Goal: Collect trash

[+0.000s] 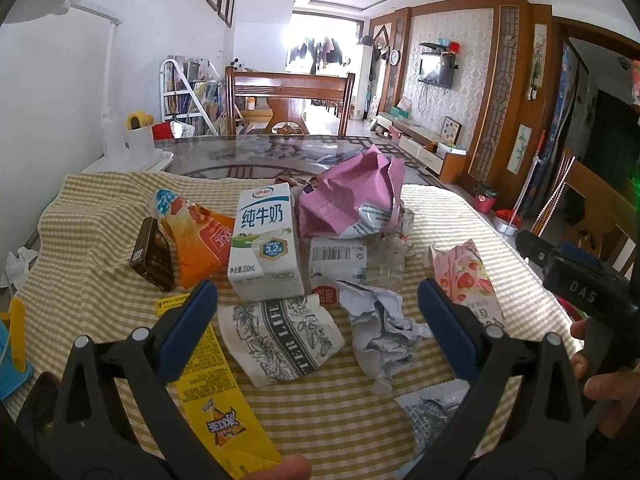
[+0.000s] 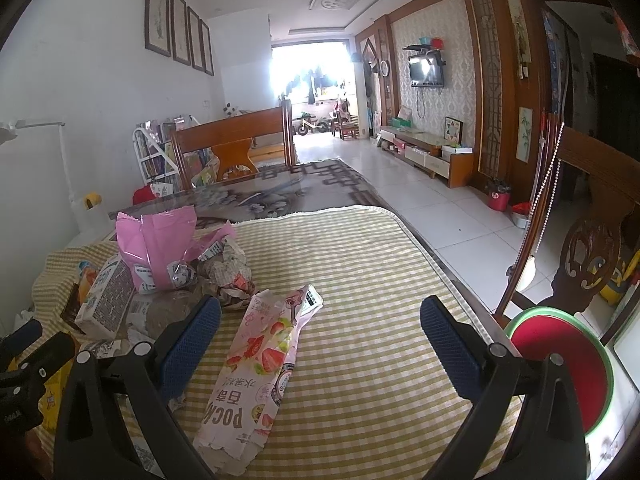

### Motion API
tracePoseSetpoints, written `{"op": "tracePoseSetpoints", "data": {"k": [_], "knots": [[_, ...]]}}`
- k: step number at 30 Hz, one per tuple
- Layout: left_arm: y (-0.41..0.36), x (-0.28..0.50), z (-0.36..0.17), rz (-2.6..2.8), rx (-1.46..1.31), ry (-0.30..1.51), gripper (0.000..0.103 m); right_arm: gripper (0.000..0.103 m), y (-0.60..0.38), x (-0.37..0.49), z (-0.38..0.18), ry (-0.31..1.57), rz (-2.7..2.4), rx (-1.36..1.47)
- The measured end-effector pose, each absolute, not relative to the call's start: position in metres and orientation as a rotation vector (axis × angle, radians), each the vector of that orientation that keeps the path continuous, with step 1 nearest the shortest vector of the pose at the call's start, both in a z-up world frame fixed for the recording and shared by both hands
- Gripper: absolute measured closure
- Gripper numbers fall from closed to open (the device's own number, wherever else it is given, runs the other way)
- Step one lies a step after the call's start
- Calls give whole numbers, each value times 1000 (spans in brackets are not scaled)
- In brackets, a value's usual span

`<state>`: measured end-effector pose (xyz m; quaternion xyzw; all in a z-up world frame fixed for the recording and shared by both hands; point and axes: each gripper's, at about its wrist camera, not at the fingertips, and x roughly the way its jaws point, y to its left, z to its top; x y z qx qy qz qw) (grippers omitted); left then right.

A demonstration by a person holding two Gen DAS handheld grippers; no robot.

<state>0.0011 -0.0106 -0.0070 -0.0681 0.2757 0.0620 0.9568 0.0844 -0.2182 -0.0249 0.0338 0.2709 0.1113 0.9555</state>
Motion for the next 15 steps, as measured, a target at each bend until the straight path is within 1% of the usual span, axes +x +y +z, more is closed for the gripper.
{"op": "tracePoseSetpoints", "data": {"k": [15], "knots": [[-3, 2, -8, 132, -147, 565, 5, 7, -219, 87, -28, 577, 228, 76]]}}
